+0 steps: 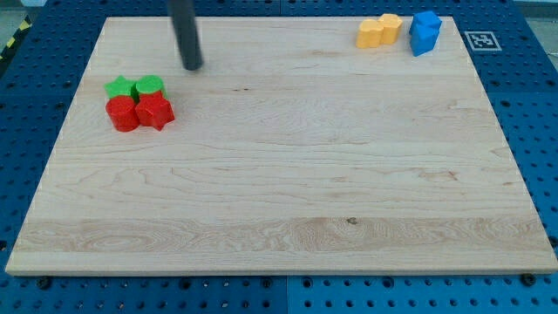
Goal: Separate red blocks from the green blocks
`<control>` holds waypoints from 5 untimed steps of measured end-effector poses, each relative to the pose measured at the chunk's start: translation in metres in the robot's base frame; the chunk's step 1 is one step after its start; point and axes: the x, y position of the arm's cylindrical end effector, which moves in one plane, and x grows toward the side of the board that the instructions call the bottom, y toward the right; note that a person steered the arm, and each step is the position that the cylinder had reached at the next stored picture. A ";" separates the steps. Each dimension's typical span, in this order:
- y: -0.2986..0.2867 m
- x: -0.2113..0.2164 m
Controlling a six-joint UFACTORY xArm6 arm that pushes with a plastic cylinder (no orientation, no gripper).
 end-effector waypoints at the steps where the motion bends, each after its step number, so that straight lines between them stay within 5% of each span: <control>1: -0.076 0.001; 5: -0.115 0.095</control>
